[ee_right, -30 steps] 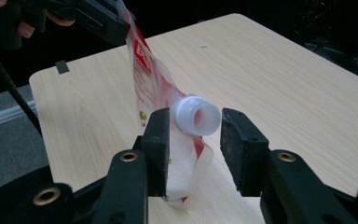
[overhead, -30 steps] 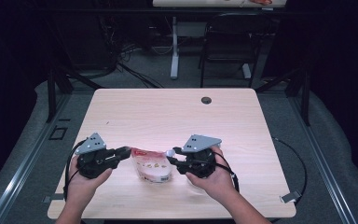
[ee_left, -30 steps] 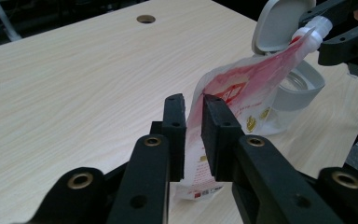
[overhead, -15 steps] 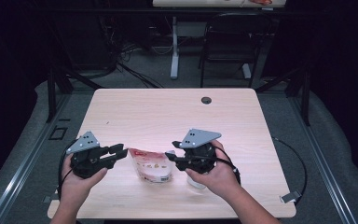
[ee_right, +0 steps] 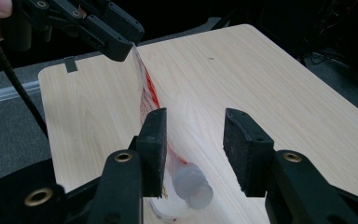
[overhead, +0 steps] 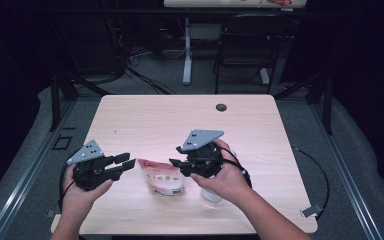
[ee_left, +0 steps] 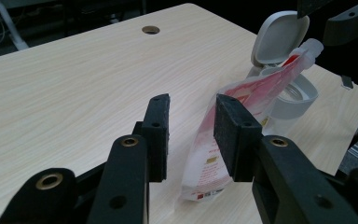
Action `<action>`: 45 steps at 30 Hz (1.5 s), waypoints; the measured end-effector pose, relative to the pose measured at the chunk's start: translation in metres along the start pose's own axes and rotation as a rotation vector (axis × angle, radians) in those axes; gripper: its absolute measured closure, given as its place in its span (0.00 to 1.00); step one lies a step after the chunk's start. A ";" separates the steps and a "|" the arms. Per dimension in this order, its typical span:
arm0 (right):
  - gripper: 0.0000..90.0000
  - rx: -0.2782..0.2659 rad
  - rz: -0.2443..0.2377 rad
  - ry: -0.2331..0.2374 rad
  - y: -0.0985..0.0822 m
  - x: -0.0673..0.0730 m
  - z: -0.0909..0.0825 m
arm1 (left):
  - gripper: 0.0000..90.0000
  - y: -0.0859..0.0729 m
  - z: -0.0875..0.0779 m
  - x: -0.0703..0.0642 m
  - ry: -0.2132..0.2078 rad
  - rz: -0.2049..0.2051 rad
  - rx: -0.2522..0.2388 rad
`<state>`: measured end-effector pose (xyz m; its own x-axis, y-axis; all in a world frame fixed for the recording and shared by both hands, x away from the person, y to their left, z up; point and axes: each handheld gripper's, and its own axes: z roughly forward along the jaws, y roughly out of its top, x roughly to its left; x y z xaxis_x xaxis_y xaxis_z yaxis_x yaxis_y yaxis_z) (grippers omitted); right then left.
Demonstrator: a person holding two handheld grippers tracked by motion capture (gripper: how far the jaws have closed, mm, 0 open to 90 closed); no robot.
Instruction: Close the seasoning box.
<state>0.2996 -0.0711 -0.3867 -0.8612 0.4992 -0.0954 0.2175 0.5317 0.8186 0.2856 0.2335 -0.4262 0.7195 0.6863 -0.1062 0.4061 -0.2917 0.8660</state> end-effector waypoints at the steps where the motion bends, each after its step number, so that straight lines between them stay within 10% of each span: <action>1: 0.67 0.001 -0.001 0.004 0.001 0.000 0.002 | 0.73 0.000 -0.001 0.000 0.001 -0.001 0.001; 27: 0.70 0.057 -0.078 0.005 0.024 0.007 0.030 | 0.73 0.000 -0.004 0.005 0.032 -0.008 0.042; 45: 0.74 0.077 -0.095 0.097 0.038 0.016 0.049 | 0.74 -0.001 -0.006 0.008 0.036 -0.015 0.041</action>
<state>0.3166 -0.0092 -0.3847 -0.9193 0.3773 -0.1121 0.1640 0.6262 0.7622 0.2879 0.2433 -0.4256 0.6929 0.7140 -0.1004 0.4395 -0.3080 0.8438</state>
